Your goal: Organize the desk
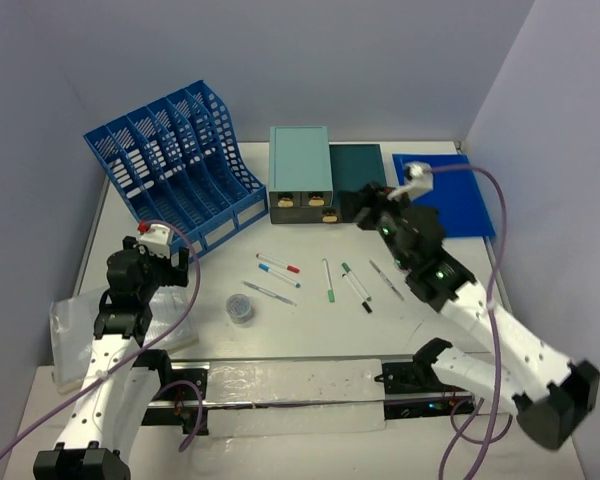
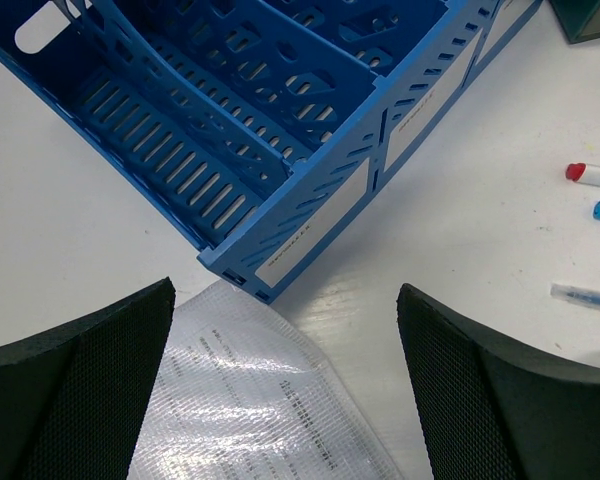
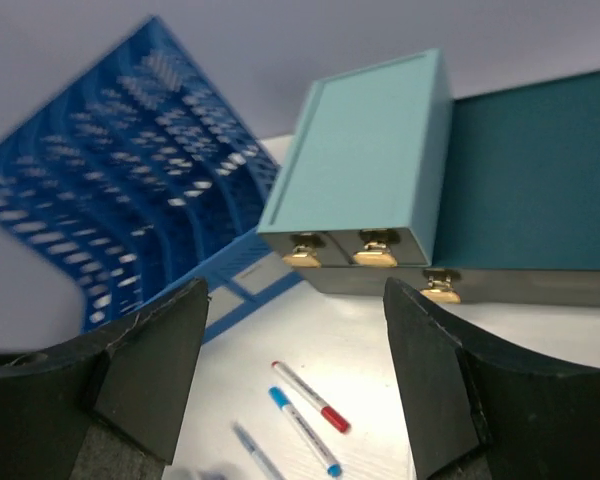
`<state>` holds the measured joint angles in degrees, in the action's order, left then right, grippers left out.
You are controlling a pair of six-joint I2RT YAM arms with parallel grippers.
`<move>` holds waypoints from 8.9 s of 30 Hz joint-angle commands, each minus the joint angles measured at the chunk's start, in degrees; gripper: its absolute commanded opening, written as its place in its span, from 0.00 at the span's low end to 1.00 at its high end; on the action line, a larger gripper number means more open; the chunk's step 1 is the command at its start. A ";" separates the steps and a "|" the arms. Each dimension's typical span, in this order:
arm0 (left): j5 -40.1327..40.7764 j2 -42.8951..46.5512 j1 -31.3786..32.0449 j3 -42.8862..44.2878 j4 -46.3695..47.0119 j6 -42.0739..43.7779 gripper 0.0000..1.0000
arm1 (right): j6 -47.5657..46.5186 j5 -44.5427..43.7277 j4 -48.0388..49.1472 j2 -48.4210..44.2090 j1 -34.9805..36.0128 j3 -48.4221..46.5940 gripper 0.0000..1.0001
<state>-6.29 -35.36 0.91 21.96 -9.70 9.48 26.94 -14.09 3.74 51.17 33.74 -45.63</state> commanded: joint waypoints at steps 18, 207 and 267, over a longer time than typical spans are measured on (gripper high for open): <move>-0.58 -0.43 -0.37 1.95 0.71 0.45 0.98 | 0.65 -22.21 -19.26 42.70 8.79 -29.97 0.71; -0.83 -1.73 -0.38 2.30 0.38 0.80 0.98 | 21.30 -24.41 -16.83 33.70 27.16 8.29 0.54; -0.61 -1.68 -0.38 2.30 0.20 0.80 0.98 | 13.20 -13.12 -30.67 33.81 43.47 -1.85 0.00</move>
<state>-6.37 -37.04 0.91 21.98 -10.07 9.74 43.17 -25.92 -21.77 88.16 73.88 -43.73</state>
